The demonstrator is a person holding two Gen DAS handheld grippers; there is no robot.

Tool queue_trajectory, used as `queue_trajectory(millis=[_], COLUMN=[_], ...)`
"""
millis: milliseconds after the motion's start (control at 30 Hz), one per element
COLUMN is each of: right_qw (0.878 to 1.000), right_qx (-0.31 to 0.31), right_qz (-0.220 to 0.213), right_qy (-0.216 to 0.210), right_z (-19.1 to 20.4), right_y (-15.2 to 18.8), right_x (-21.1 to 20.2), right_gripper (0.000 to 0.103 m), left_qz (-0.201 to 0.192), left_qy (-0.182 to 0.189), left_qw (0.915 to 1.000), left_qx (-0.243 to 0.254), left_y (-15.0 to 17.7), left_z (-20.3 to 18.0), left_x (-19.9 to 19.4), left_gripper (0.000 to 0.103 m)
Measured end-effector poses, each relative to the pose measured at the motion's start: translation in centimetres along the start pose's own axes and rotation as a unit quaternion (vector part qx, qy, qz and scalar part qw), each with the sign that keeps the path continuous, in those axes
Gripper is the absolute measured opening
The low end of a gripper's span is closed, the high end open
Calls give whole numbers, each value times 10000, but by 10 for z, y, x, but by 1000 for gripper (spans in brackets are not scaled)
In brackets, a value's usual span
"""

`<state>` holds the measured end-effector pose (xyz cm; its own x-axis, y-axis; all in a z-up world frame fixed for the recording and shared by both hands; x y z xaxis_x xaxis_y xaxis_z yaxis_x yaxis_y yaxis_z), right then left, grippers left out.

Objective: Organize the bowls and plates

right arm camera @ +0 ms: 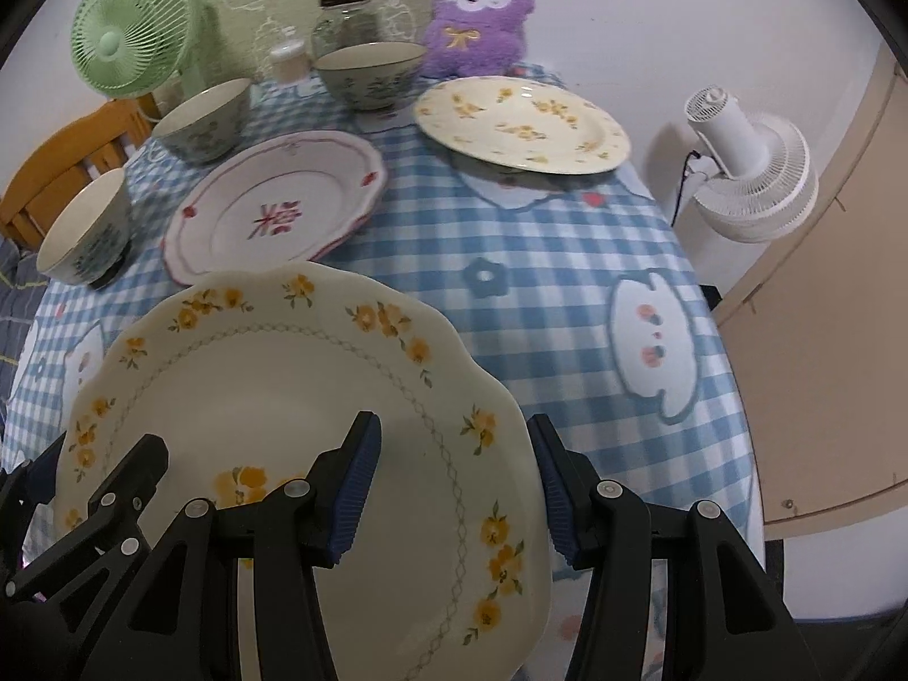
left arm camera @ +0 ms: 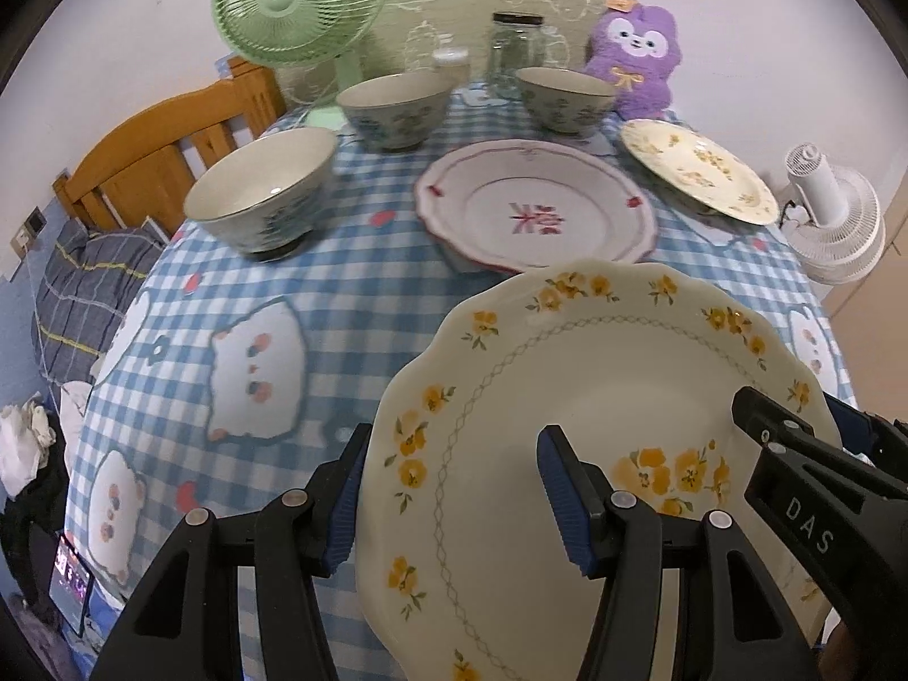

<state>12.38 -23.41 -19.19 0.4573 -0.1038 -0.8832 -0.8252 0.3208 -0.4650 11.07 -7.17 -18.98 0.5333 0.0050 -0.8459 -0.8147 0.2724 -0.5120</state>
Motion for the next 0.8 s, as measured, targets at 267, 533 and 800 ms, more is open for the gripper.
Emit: queue_trajectory(millis=[267, 533, 800], right_qw=[10000, 9998, 9997], right_qx=[0, 68, 121], right_qz=[-1, 40, 16], right_qy=[96, 161, 216], right_z=[-34, -64, -79], right_y=[-8, -16, -26], right_x=[5, 17, 27], right_gripper=[56, 56, 56], left_qz=[59, 75, 169], left_qy=[77, 111, 148], left_qw=[9999, 9999, 9997], left_qx=[-36, -16, -20], left_y=[-7, -15, -21], left_z=[-32, -63, -84], left_x=[7, 14, 26], left_gripper=[58, 58, 58])
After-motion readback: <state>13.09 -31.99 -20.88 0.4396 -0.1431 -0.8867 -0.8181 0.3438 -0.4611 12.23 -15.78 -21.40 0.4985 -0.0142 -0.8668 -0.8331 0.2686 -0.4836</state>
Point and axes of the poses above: each gripper's, at about its wrist camera, not at the fingertips, and x roughly the way its jaws point, z to its left, y to its underside, the point moved 5 cm from there along x, roughly the way its jaws point, and after that the axes turned 14 degrees about x, right-handed, at the moved point
